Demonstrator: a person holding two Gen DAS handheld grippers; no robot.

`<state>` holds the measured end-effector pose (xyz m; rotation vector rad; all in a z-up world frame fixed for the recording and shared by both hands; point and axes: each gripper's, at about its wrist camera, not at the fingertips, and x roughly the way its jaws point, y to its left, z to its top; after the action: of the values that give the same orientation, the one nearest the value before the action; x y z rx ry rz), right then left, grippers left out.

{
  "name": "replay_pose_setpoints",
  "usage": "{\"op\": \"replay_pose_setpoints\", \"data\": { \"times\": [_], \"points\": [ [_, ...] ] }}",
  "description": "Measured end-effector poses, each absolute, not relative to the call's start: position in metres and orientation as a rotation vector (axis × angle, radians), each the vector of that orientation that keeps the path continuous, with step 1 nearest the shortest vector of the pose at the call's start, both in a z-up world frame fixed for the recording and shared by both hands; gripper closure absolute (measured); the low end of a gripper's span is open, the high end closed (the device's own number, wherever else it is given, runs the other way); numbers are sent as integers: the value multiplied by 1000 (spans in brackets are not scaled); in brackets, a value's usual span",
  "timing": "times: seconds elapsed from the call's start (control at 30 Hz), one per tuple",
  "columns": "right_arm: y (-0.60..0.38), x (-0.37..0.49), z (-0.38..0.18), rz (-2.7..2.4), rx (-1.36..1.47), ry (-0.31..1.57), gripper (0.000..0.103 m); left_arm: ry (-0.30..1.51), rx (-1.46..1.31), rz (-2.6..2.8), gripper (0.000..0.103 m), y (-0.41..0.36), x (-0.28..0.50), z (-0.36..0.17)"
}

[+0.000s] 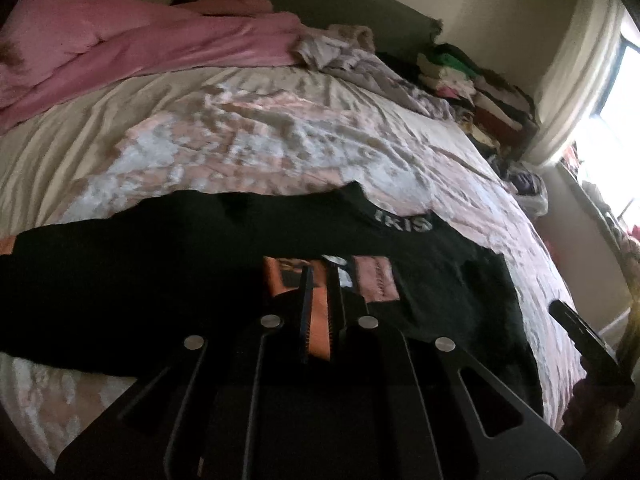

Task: Fold small clothes
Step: 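Fold the held sleeve across the shirt body and open the left tool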

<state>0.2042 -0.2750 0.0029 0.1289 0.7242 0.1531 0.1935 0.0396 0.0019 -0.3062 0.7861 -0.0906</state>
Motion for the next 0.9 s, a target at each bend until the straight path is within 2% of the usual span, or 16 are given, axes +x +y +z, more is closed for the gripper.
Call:
{"op": "replay_pose_setpoints", "data": {
  "times": [0.13, 0.2, 0.37, 0.77, 0.9],
  "points": [
    [-272, 202, 5, 166, 105, 718, 42, 836, -255, -142, 97, 15, 201, -8],
    [-280, 203, 6, 119, 102, 713, 42, 868, -212, -147, 90, 5, 204, -18],
    [-292, 204, 7, 54, 76, 705, 42, 966, -177, -109, 90, 10, 209, -54],
    [-241, 229, -30, 245, 44, 862, 42, 945, -204, -145, 90, 16, 203, -56],
    [-248, 239, -55, 193, 14, 950, 47, 943, -212, -150, 90, 17, 203, -56]
  ]
}}
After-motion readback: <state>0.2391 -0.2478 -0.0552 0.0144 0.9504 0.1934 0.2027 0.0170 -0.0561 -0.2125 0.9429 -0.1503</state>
